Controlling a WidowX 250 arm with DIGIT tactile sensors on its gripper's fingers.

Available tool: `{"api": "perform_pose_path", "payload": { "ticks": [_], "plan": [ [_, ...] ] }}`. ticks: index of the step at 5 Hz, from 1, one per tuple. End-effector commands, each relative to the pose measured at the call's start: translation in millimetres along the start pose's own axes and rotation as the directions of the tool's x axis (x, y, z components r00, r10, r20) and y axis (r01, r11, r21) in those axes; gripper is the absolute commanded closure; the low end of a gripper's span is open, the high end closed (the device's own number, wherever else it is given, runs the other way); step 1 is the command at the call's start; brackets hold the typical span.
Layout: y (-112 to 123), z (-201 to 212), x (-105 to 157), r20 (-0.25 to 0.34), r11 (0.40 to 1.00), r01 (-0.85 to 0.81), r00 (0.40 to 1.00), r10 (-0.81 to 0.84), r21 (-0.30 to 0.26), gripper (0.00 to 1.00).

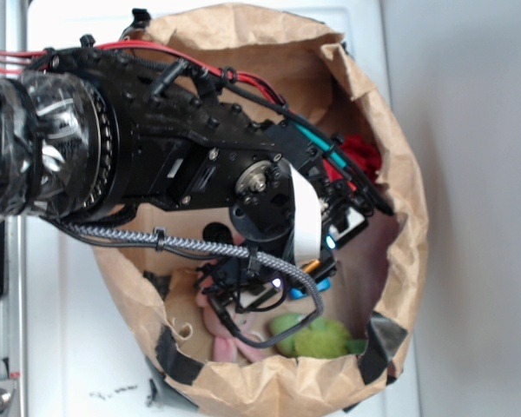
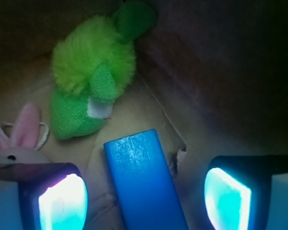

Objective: Grab the blue block.

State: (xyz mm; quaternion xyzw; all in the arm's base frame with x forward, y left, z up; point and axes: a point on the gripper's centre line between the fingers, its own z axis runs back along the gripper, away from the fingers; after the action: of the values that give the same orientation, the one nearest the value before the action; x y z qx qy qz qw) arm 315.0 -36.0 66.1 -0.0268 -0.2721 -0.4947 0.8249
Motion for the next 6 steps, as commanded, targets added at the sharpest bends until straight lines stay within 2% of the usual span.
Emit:
{"api": "perform_pose_path", "payload": {
  "ticks": [1, 3, 5, 6],
  "plan": [
    [-13, -14, 15, -0.008, 0.996, 0.092, 0.996, -0.092, -0.007, 0.00],
    [-44, -29, 13, -0.024, 0.988, 0.155, 0.988, -0.155, -0.014, 0.00],
    [-54, -32, 10, -0.032, 0.985, 0.170, 0.985, -0.171, -0.011, 0.00],
    [-56, -30, 9, -0.019, 0.985, 0.172, 0.985, -0.173, -0.024, 0.34]
  ]
}}
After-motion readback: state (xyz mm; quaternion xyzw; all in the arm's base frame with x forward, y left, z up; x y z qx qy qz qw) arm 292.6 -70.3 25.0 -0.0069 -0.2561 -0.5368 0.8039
